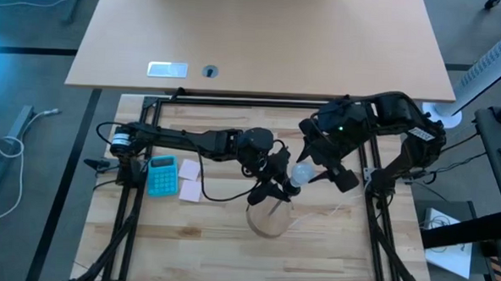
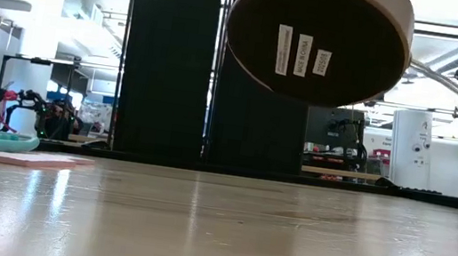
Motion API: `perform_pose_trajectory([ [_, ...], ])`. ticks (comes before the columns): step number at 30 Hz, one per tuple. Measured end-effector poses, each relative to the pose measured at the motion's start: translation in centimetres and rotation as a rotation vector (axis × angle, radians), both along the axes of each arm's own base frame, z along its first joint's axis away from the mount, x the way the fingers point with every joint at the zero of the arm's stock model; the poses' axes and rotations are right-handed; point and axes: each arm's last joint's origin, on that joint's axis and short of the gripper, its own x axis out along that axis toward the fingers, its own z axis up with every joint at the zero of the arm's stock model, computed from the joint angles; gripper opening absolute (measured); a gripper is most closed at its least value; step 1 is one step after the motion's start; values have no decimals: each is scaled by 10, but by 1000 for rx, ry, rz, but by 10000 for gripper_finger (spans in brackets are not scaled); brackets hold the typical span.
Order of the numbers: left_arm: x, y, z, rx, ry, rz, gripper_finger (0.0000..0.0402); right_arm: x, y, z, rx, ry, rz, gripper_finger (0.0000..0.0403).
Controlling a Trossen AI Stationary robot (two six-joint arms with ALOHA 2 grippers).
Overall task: Screw lightbulb
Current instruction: Insert the lightbulb into the lamp
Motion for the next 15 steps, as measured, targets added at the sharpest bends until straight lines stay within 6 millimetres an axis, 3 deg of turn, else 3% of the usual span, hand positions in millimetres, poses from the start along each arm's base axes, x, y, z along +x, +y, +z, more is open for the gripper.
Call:
perform_pose_trajectory([
  [7, 0, 9, 3, 66, -10, 200, 143, 1, -3, 0, 38, 37, -178, 244],
  [15, 2, 19, 8, 123, -31, 423, 143, -2, -11, 2, 100, 50, -506, 254],
])
